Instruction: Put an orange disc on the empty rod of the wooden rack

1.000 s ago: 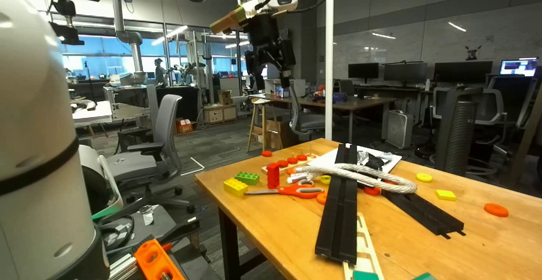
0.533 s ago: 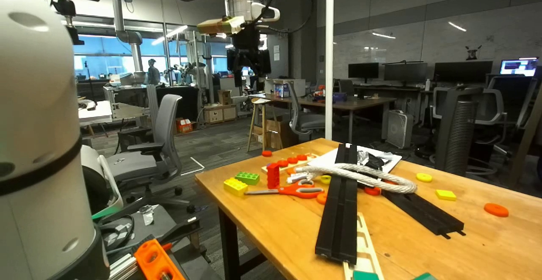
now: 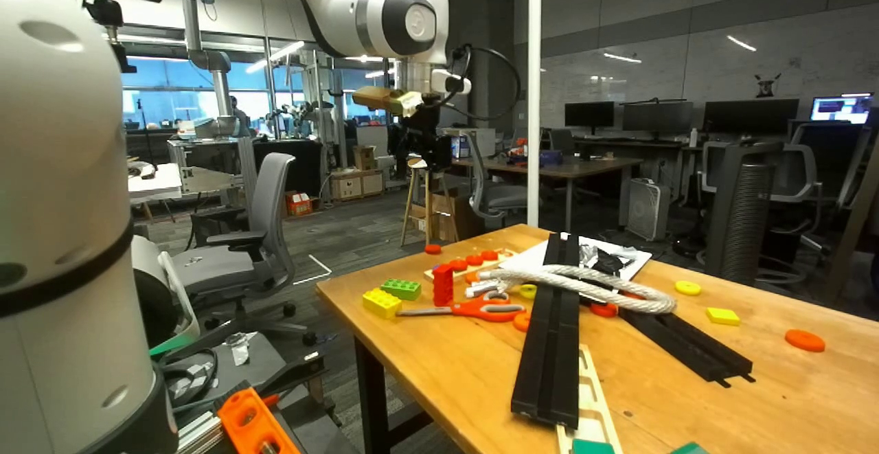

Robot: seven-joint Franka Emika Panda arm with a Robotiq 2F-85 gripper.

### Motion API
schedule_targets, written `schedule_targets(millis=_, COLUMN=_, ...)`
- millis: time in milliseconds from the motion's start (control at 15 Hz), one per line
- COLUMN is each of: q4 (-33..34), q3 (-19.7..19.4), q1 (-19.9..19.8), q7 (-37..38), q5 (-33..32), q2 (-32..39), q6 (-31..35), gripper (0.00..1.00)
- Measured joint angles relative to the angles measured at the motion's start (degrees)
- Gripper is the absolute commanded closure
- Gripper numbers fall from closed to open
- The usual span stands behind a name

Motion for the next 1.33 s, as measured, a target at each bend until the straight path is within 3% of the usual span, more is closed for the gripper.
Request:
schedule_targets(millis=667, q4=16.5, q3=-0.1, q1=0.5, q7=0.1, q5=0.0, q2=19.9, q6=-0.6, gripper=0.00)
schedule_targets(millis=1333, q4=25.2, q3=-2.1, q1=6.1, q7=3.7, q5=-2.2, q2=29.9, q6=-2.5, gripper=0.00)
